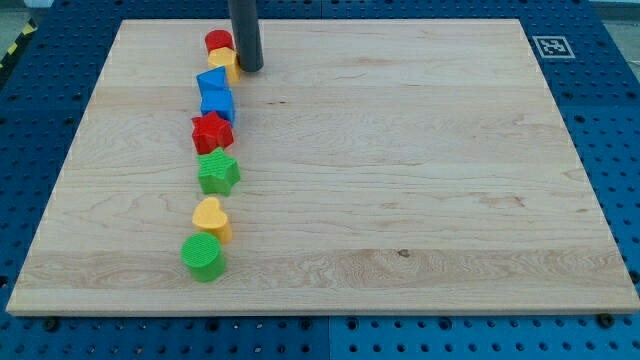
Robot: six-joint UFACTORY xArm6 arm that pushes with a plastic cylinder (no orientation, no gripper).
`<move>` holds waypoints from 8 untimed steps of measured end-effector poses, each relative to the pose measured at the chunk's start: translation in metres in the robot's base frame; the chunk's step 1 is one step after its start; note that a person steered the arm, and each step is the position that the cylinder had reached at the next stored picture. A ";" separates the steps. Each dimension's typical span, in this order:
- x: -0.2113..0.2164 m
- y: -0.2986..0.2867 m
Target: Push the green star to left a bit
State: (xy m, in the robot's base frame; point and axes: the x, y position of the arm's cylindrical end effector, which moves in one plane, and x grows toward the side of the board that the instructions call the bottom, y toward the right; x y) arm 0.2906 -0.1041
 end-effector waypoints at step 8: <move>0.087 0.137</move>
State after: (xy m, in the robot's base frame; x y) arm 0.3780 0.0329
